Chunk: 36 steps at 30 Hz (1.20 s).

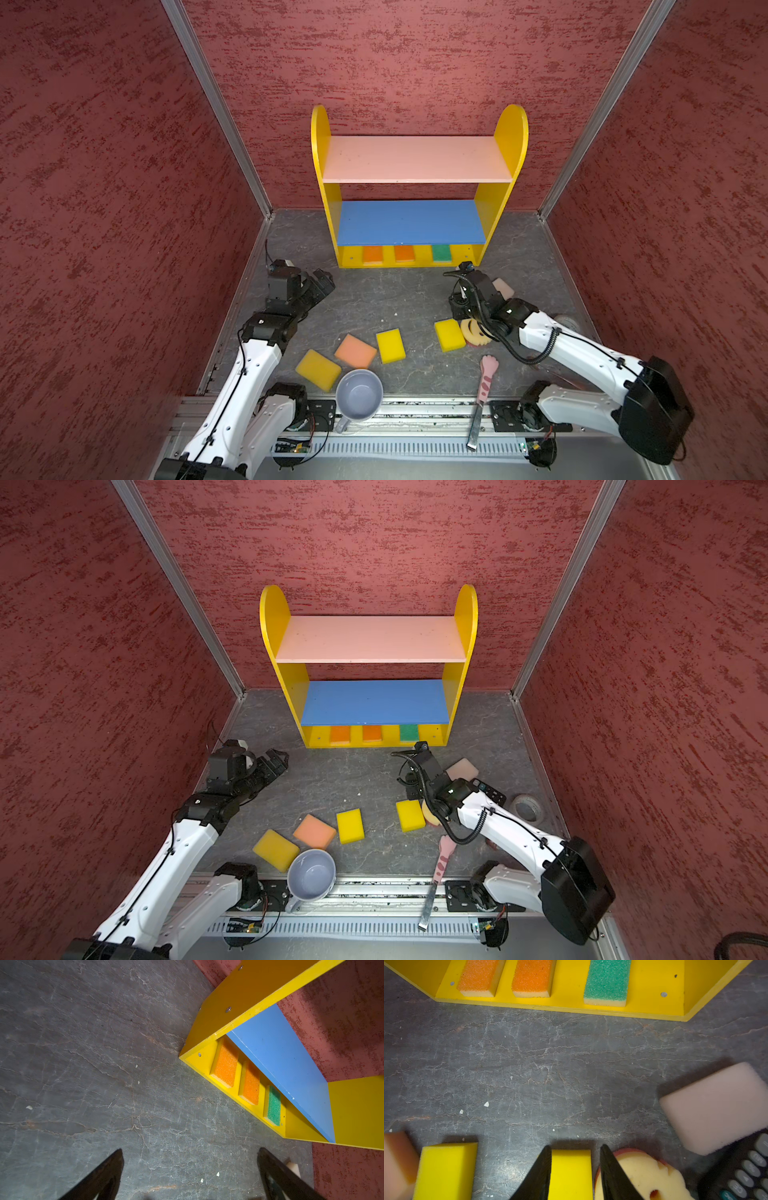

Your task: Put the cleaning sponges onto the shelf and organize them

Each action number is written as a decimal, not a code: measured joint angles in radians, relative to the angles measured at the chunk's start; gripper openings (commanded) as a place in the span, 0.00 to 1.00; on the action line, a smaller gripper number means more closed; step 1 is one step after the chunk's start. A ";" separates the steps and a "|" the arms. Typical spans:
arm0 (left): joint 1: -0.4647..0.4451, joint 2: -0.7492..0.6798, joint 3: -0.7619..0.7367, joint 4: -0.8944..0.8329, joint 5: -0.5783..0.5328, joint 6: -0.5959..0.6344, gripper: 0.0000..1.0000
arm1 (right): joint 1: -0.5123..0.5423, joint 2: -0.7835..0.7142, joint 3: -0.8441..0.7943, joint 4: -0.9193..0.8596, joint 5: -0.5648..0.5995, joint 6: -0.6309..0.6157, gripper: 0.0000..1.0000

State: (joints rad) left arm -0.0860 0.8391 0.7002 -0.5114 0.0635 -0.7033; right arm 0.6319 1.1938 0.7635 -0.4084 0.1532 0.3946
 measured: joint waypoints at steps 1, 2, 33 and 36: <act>0.011 -0.001 0.000 0.006 0.012 0.003 1.00 | -0.018 0.003 0.000 0.014 -0.026 0.011 0.34; 0.023 -0.002 -0.003 0.013 0.024 0.005 0.99 | -0.047 0.010 0.000 0.038 -0.067 0.023 0.33; 0.184 -0.031 -0.132 0.152 0.254 0.000 1.00 | -0.301 0.682 -0.163 1.272 -0.298 0.845 0.20; 0.190 -0.022 -0.139 0.161 0.262 0.000 1.00 | -0.295 0.740 -0.149 1.309 -0.262 0.883 0.20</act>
State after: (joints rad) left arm 0.1043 0.8173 0.5610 -0.3500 0.3252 -0.7033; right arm 0.3370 1.9339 0.6147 0.9005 -0.1089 1.2778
